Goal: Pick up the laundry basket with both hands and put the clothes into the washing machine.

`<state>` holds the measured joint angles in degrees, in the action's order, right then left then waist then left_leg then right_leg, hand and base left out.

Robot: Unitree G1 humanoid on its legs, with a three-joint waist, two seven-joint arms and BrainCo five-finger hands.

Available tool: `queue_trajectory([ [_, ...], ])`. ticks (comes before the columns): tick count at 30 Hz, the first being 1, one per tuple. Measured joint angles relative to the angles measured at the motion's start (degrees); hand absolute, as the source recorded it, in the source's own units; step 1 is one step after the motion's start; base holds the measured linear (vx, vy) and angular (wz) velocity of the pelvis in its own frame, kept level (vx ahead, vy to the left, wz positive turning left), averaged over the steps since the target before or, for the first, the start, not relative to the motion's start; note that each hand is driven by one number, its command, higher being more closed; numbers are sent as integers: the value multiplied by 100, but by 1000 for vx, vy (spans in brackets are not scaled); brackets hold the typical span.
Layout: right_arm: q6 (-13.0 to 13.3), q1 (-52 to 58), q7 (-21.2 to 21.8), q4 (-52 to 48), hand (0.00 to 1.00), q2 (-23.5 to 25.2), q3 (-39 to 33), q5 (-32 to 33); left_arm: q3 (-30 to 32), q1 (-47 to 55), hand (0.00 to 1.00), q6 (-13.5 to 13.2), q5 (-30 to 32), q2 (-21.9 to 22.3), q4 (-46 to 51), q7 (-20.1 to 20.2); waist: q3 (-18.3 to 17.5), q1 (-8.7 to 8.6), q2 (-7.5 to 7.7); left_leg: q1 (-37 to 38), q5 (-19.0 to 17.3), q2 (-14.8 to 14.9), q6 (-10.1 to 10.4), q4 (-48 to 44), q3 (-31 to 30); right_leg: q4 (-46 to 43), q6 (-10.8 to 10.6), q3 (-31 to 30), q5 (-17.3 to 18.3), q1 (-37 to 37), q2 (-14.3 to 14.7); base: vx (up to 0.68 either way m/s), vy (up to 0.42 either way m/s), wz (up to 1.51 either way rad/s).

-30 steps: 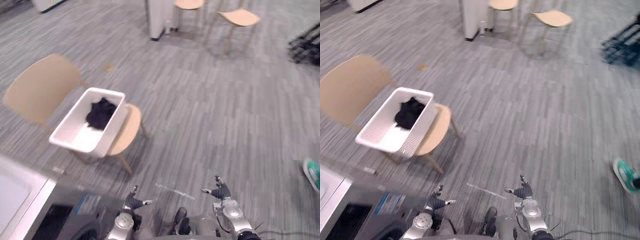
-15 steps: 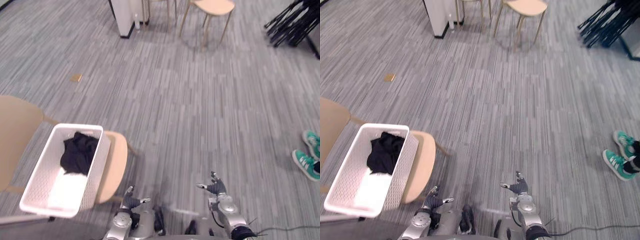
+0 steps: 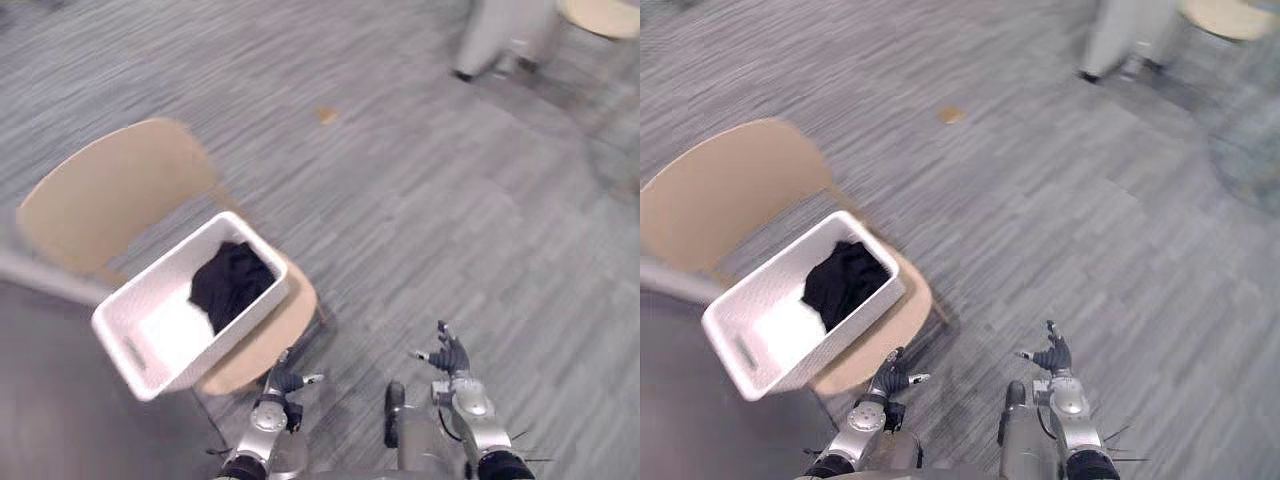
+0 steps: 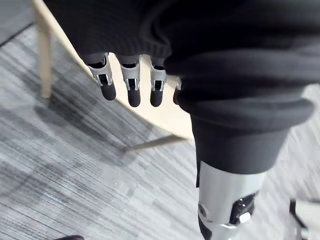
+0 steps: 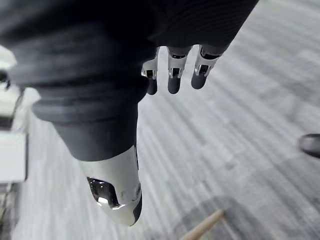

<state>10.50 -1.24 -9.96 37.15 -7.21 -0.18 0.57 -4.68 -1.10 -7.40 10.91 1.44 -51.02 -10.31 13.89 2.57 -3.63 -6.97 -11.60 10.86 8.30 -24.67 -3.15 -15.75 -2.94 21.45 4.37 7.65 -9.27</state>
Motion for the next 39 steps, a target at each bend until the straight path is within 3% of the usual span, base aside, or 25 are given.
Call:
queue_trajectory([
  [1,7,2,-7,-1,0,0,-17,13,-17,39,0,15,0,-9,0,-1,-2,-5,11,-26,68,64,-111,61,434,101,0,185,0,-146,-63,121,-52,192],
  [3,33,-12,-90,-2,0,0,-176,107,-200,103,0,59,11,-59,65,-4,-58,-31,61,-62,190,241,-338,340,2343,291,-58,876,36,-466,-278,98,59,183],
  [5,32,-20,-169,3,0,-2,-359,113,-269,100,0,54,45,-152,230,-5,-131,-32,62,-145,218,205,-384,449,2956,313,-147,1287,93,-576,-410,86,121,147],
  [9,34,-73,-237,-79,0,199,-338,26,-248,344,0,67,92,-524,215,-14,-209,8,348,-51,211,-109,-398,484,2665,-59,-310,1447,198,-773,-727,80,110,63],
  [11,25,-55,-255,-289,0,147,-337,-149,-246,461,0,67,95,-587,207,-19,-213,-6,378,87,112,-242,-538,489,2656,-644,-377,1399,241,-736,-1015,79,118,33],
  [12,10,-21,-274,-455,0,117,-335,-267,-248,497,0,63,98,-619,197,-21,-201,-41,411,209,51,-408,-629,537,2614,-1367,-342,1178,220,-558,-1307,113,167,50],
  [13,5,26,-326,-674,0,69,-335,-429,-258,499,0,59,106,-617,201,-17,-198,-68,437,393,-50,-503,-704,678,2468,-2248,-21,647,9,-205,-1504,128,124,56],
  [14,9,39,-361,-775,0,49,-314,-539,-259,505,0,57,119,-625,202,-17,-205,-111,437,461,-111,-485,-716,737,2347,-2626,105,302,4,34,-1477,147,53,66],
  [15,18,46,-390,-998,0,47,-257,-768,-252,504,0,55,127,-646,199,-20,-186,-166,429,518,-205,-490,-726,825,2173,-2971,-33,-278,510,362,-1245,119,-57,60],
  [16,18,43,-395,-1266,0,2,-182,-1006,-243,484,0,56,128,-716,193,-84,-203,-166,515,550,-204,-482,-726,899,2023,-2860,-45,-687,897,635,-909,109,-60,55],
  [17,20,44,-394,-1413,0,-32,-169,-1108,-245,468,0,54,127,-738,193,-98,-196,-168,503,590,-203,-472,-723,958,1956,-2694,-41,-849,990,739,-724,114,-94,45],
  [18,24,41,-406,-1707,0,-135,-166,-1313,-244,469,0,47,127,-747,175,-105,-178,-179,473,676,-185,-452,-696,1052,1837,-2147,-53,-1174,999,895,-353,97,-91,43],
  [19,26,50,-420,-1814,0,-212,-165,-1438,-244,486,0,37,128,-742,131,-104,-173,-201,464,690,-164,-437,-660,1045,1774,-1767,-89,-1315,975,911,-201,124,-136,75],
  [20,18,67,-456,-1931,0,-354,-165,-1668,-247,485,0,4,129,-765,74,-102,-225,-202,587,702,-106,-501,-558,1008,1629,-819,-206,-1531,603,841,-48,188,-191,111],
  [21,21,103,-485,-2037,0,-551,-185,-1813,-236,431,0,-31,140,-759,-34,-101,-196,-293,510,699,-118,-556,-478,968,1317,-695,-187,-1444,139,714,-18,165,-161,108],
  [22,20,96,-481,-2055,0,-659,-175,-1857,-236,459,0,-57,151,-702,-30,-98,-226,-309,418,675,-86,-485,-419,994,1241,-632,-133,-1362,105,673,14,227,-175,64],
  [24,23,-42,-372,-2062,0,-941,6,-2089,-123,549,0,-79,163,-577,-28,-105,-282,-161,207,613,-1,-278,-281,1184,1188,-358,-85,-1273,74,664,216,177,-141,4],
  [26,24,-121,-274,-2036,0,-1068,168,-2230,-118,549,0,-89,168,-597,-32,-103,-285,-163,186,593,87,-241,-153,1378,1103,-221,-46,-1149,48,650,288,102,-85,14],
  [32,32,-934,-23,-785,0,-1489,1084,-2408,36,469,0,-169,177,-689,-70,-109,-235,-85,180,137,284,-265,-136,1405,722,434,-23,-702,-269,497,278,26,2,37],
  [39,12,-2982,4,922,0,-1728,1582,-2444,89,-174,0,-214,82,-825,-4,-254,586,313,-155,-850,675,-512,-172,1236,-23,688,81,61,-562,806,19,-96,17,59],
])
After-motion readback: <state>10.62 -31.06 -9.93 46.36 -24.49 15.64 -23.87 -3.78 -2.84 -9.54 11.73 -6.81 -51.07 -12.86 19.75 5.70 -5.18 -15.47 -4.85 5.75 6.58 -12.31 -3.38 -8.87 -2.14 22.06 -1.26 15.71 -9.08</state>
